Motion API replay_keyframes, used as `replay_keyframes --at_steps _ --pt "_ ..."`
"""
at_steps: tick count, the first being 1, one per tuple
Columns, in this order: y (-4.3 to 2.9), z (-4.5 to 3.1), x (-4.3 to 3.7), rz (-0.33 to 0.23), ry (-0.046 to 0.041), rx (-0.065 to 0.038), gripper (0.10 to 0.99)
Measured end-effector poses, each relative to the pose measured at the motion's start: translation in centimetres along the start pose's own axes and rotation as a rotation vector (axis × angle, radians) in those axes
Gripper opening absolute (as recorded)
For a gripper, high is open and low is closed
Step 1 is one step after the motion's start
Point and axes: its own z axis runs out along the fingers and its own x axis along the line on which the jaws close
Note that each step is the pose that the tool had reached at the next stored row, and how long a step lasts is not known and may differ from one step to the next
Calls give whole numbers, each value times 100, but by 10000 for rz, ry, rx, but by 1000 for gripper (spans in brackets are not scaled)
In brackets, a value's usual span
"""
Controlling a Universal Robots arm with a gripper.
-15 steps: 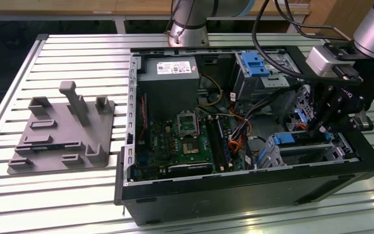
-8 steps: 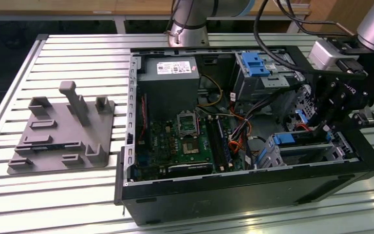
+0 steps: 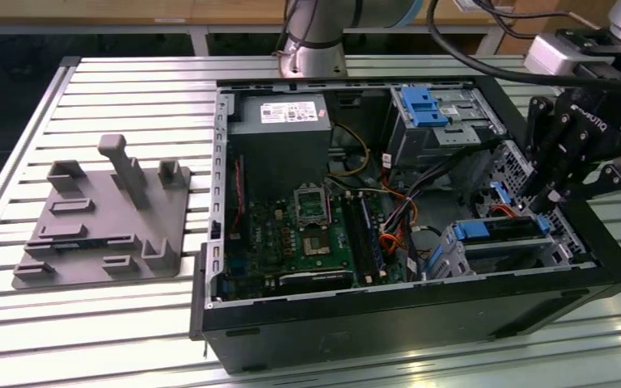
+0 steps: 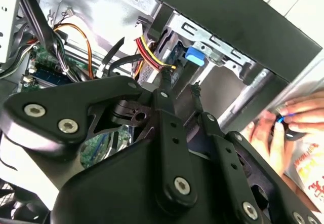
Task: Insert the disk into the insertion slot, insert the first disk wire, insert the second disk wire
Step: 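Insert the first disk wire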
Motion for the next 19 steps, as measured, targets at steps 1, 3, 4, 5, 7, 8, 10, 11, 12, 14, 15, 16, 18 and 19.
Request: replay_keyframes --at_steps 1,3,4,5,7,8,10,11,12,14,15,16,18,19 --pt "0 -23 -10 3 60 -1 302" --pt "1 -62 -29 9 170 -1 302" --pt "2 -81 -39 12 226 -2 302" --pt "3 -101 -48 15 284 -2 302" --pt "3 -139 -68 19 399 -4 302" --pt "4 -158 -80 21 464 -5 302" --pt "4 -190 -102 24 602 -8 302" --pt "5 -202 -113 26 672 -10 302" --pt "5 -211 -125 27 746 -13 302" --pt "5 -216 -160 31 923 -17 302" --pt "5 -218 -183 34 1022 -17 302" --pt "5 -221 -205 35 1118 -17 302" --pt "5 -225 -252 40 1301 -17 302" --pt "5 -226 -270 43 1383 -17 302"
